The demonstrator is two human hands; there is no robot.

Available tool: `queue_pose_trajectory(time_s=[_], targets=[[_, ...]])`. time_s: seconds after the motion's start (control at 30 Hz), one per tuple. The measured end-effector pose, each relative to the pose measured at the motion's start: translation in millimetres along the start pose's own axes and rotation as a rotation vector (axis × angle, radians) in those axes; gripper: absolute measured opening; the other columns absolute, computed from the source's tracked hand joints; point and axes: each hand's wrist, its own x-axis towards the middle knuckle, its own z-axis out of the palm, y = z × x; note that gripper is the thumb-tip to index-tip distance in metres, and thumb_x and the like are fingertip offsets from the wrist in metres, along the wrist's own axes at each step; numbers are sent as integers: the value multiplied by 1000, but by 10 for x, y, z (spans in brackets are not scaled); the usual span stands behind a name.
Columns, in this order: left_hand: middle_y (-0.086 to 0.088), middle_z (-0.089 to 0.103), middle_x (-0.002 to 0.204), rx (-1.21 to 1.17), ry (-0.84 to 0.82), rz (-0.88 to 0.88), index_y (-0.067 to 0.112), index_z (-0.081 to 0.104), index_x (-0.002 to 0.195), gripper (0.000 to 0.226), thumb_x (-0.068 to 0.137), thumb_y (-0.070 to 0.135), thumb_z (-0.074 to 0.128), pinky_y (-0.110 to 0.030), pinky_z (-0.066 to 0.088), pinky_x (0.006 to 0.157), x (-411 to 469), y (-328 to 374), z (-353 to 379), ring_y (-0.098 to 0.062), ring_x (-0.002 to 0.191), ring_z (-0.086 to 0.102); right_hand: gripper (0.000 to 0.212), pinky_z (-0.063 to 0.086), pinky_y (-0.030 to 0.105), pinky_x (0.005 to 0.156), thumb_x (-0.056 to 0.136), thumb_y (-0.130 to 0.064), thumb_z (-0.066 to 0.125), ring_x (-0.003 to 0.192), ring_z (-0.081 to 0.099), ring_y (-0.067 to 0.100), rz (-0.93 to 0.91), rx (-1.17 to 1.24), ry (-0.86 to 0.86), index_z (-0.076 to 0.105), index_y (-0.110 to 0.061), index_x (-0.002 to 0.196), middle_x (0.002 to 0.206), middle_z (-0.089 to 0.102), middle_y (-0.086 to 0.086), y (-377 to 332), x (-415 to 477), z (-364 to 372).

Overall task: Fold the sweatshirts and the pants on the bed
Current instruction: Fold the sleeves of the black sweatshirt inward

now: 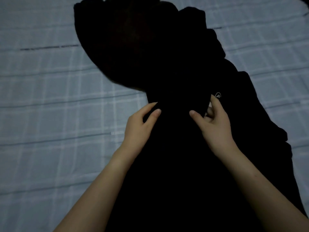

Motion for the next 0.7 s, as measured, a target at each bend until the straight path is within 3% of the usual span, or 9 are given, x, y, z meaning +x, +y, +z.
queue_pose_trajectory(time_s=[0.03,0.1,0.17,0.23,0.33,0.47,0.57,0.7], targets=[[21,70,112,6,2,-22,31,68,121,26,97,30,58,-27,49,99,38,-29,59,6,109,62,68,53,33,98,91,-14,69,117,62,11,6,-84,21,37,-32,148,136,57,-5,45,1,-56],[27,69,111,61,6,-24,40,66,119,26,94,38,58,-24,49,97,77,-70,132,9,107,61,80,38,23,112,88,-29,72,136,42,6,-146,-336,80,25,-38,153,152,36,-12,57,4,-165],[34,67,108,129,-4,4,49,61,118,26,93,43,55,-16,48,91,55,-75,159,13,105,60,72,25,17,116,88,-37,66,143,31,8,-461,-631,68,32,-34,152,153,36,-11,3,33,-178],[40,64,104,162,-25,39,51,59,118,26,94,43,55,-6,43,87,26,-62,169,17,105,57,58,18,31,121,93,-36,60,146,29,16,-640,-824,-79,43,-26,147,149,45,-4,-25,110,-98],[30,64,118,149,-103,28,40,61,127,36,91,42,60,-9,40,97,-16,-70,80,13,115,54,44,9,40,123,99,-32,56,143,33,17,-539,-885,-263,52,-25,142,141,54,-4,17,201,81],[19,62,127,96,-70,-5,34,62,127,52,77,37,76,-12,39,102,-259,-275,-240,6,120,54,28,15,37,120,97,-25,60,119,53,19,-465,-787,-262,67,-19,124,116,66,0,97,325,81],[22,69,116,21,54,-64,39,64,120,49,78,19,82,-9,43,95,-555,-474,-337,4,113,61,25,19,41,120,97,-26,59,115,55,19,-439,-755,-249,69,-18,119,111,67,0,111,342,107],[20,74,102,-176,218,-131,35,72,105,32,88,8,70,-7,47,83,-669,-475,-297,1,101,68,21,19,42,122,97,-24,60,110,58,15,-446,-704,-179,71,-16,113,107,68,-1,12,249,220]])
